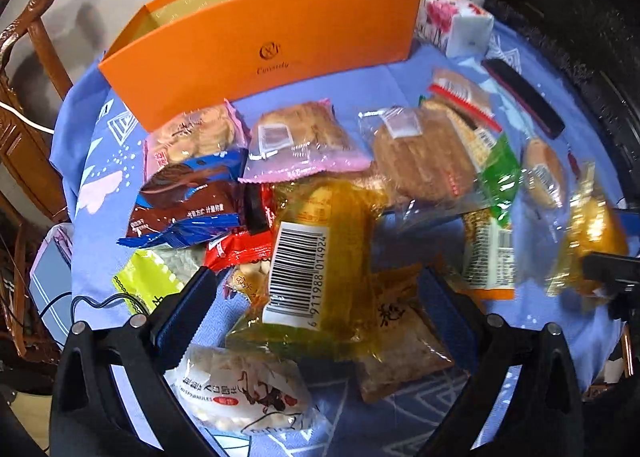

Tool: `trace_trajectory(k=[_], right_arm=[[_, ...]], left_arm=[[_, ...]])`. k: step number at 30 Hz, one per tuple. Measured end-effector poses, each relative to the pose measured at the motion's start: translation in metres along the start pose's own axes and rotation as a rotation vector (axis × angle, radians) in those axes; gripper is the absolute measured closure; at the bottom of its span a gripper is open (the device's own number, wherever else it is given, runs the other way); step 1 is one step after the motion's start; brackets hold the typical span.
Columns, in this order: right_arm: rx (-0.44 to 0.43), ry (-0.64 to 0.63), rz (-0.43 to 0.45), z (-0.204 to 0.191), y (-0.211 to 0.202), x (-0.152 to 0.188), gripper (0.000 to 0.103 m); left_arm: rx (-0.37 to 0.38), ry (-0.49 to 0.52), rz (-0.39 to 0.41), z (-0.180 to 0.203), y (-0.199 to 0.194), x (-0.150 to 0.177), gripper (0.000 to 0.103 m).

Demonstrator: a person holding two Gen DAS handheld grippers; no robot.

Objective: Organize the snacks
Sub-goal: 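Lower both yellow bread rolls into the orange box and release them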

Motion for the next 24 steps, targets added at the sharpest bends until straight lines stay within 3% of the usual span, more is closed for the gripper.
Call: trace_trajectory(k=[2,4,7,14,20,24], right_arm=[[0.003,0.016,0.010,0.002,-0.002,0.000,0.060],[0.005,0.036,0.015,0.003,-0.004,-0.001,0.060],[0.010,0.045,0.028,0.002,-0.006,-0.002,0.060],[-0.003,0.049,0.062,-0.003,-0.017,-0.014,0.060],[-0.058,0.057,0.122,-0.014,-0.034,-0.045,0.060],[-0.086,0.036,0.233,-0.023,-0.057,-0.098,0.060]], left_arm=[[0.005,-0.004,-0.004,-0.001,0.004,0.000,0.009],[0.015,-0.006,-0.018,-0.003,0.007,-0.001,0.040],[0.045,-0.006,-0.028,-0.004,0.010,-0.001,0.059],[0.181,-0.080,0.089,-0.014,-0.031,-0.004,0.063],[0.189,-0.114,0.201,-0.034,-0.085,-0.022,0.063],[0.163,-0.142,0.298,-0.062,-0.124,-0.064,0.063]])
Point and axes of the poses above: each gripper's, at about its wrist camera, not at the fingertips, and y roughly the way its jaws point, z to its right, x to its underside, the point moved 3 cm from there along y, roughly the way its jaws point, and after that the axes turned 1 degree about -z, right-handed, at the moved point
